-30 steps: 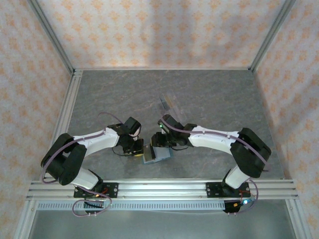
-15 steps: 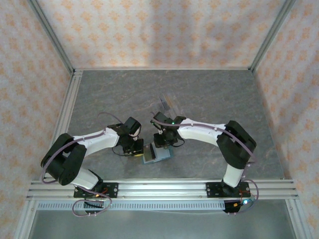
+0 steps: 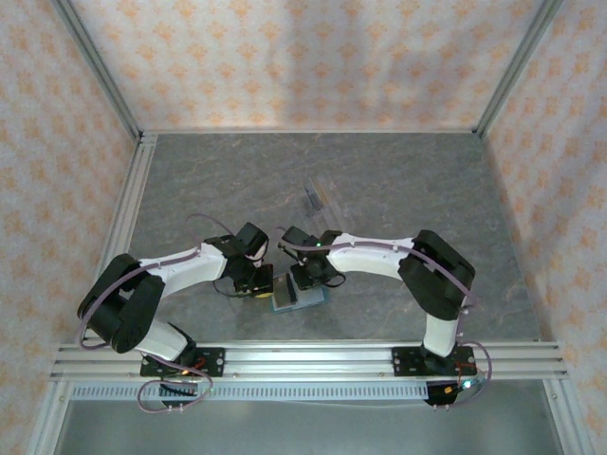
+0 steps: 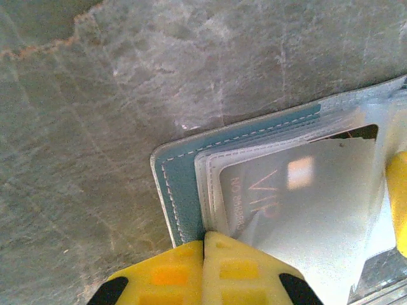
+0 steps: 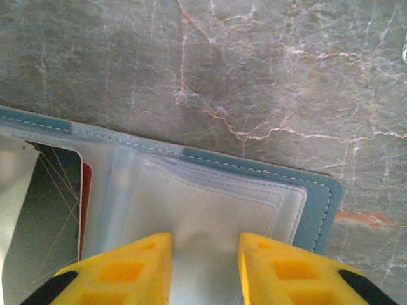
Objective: Put the credit cards into the card holder
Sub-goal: Flip over the card slot in the card holder.
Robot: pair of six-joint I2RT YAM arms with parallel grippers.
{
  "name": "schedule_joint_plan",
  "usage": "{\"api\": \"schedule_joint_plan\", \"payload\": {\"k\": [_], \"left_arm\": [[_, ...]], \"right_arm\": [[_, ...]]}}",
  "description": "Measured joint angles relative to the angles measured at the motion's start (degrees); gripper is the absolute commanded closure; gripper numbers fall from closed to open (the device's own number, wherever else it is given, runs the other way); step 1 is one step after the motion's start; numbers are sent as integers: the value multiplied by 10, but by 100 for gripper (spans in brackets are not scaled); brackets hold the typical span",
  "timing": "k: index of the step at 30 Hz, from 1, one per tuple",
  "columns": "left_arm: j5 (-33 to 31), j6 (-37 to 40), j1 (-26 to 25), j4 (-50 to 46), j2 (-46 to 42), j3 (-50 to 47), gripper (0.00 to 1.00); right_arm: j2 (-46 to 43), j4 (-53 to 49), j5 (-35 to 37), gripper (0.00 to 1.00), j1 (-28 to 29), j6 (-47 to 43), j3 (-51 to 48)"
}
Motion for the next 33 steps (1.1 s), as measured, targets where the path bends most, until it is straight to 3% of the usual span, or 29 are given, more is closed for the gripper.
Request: {"api": "schedule_joint_plan", "payload": {"k": [11, 27, 33], "left_arm": [[0, 0, 0, 0, 0, 0, 97], [-5, 0, 0, -11, -3, 4, 97], [-19, 0, -4, -72, -61, 20, 93]], "right_arm": [[-1, 15, 43, 100, 21, 19, -5], [-26, -50, 54, 100, 23, 9, 47], [-26, -61, 53, 100, 23, 9, 52]]}}
